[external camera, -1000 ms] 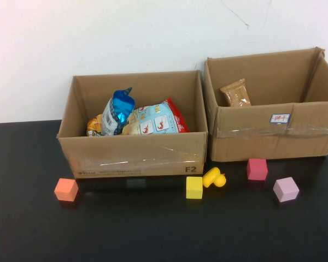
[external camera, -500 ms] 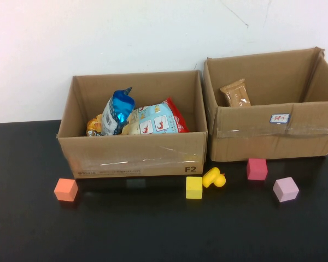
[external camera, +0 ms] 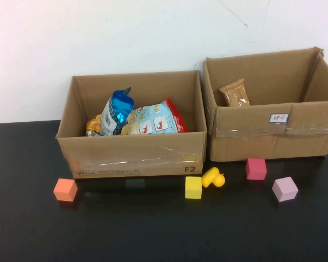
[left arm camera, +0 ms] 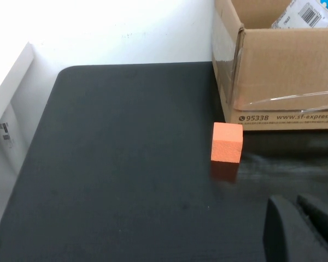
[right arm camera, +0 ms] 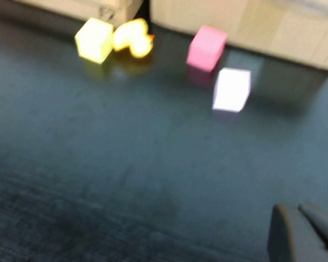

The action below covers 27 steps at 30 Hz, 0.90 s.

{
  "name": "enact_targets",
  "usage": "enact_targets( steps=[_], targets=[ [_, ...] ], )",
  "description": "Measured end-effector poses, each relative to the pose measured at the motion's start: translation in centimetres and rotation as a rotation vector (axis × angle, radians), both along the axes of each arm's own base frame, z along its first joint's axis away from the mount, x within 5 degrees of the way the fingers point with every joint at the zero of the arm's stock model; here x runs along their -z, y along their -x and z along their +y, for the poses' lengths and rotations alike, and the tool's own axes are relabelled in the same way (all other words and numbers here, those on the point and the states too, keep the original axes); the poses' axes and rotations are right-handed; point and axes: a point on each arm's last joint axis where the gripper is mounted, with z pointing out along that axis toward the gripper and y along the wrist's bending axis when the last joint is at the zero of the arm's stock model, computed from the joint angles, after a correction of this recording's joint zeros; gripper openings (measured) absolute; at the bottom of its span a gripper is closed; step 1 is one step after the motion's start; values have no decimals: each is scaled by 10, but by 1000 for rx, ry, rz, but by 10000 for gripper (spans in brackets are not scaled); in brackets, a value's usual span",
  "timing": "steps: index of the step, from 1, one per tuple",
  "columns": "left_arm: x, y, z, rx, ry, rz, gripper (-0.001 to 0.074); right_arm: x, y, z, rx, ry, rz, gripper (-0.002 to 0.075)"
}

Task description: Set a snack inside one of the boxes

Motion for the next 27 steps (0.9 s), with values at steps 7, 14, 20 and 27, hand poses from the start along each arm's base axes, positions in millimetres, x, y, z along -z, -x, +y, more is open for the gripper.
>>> enact_targets(
  steps=[7,14,20,27],
  targets=[
    [0,0,0,0,1,0,-1,-1,21,-14,-1,-44,-361,-1],
    [0,0,0,0,1,0,-1,36,23,-21,173,-62,-466,-1],
    [0,0,0,0,4,0,-2,72,21,-25,291,-68,-330,-1],
    [0,0,0,0,6,0,-2,76,22,-25,301,-52,-289,-1]
  ],
)
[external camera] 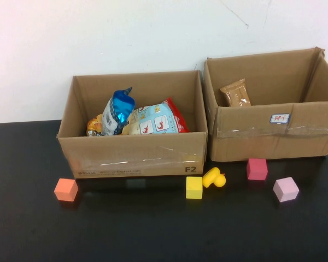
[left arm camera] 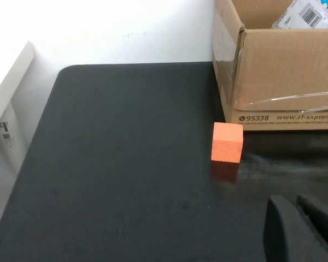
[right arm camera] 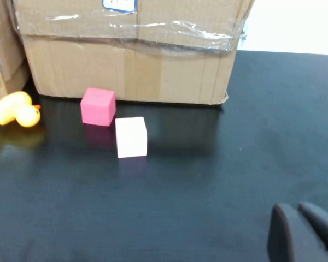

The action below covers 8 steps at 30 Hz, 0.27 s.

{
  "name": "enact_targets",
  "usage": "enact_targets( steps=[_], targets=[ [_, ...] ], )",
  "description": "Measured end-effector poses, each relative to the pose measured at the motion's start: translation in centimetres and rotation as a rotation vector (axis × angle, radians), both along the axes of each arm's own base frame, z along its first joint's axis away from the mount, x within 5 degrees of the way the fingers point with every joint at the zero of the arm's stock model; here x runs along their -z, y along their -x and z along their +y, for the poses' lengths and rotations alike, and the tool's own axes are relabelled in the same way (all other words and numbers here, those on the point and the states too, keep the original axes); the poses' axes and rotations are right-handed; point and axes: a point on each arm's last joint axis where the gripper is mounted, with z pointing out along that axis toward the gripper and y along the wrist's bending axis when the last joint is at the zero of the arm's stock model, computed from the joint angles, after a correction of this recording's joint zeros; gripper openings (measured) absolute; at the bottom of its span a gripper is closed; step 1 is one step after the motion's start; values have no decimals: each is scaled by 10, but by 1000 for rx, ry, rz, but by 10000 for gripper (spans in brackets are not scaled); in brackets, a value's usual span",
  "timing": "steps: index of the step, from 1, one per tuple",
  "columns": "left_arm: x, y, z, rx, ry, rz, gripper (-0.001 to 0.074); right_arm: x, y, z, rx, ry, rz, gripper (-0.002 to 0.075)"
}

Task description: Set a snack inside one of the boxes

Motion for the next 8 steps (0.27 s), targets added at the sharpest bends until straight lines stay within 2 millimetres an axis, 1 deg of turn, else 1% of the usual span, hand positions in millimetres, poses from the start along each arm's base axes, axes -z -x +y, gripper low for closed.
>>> enact_targets(
  steps=[8],
  targets=[
    [0,0,0,0,0,0,-2,0,0,0,31,-81,4,-1]
  ],
)
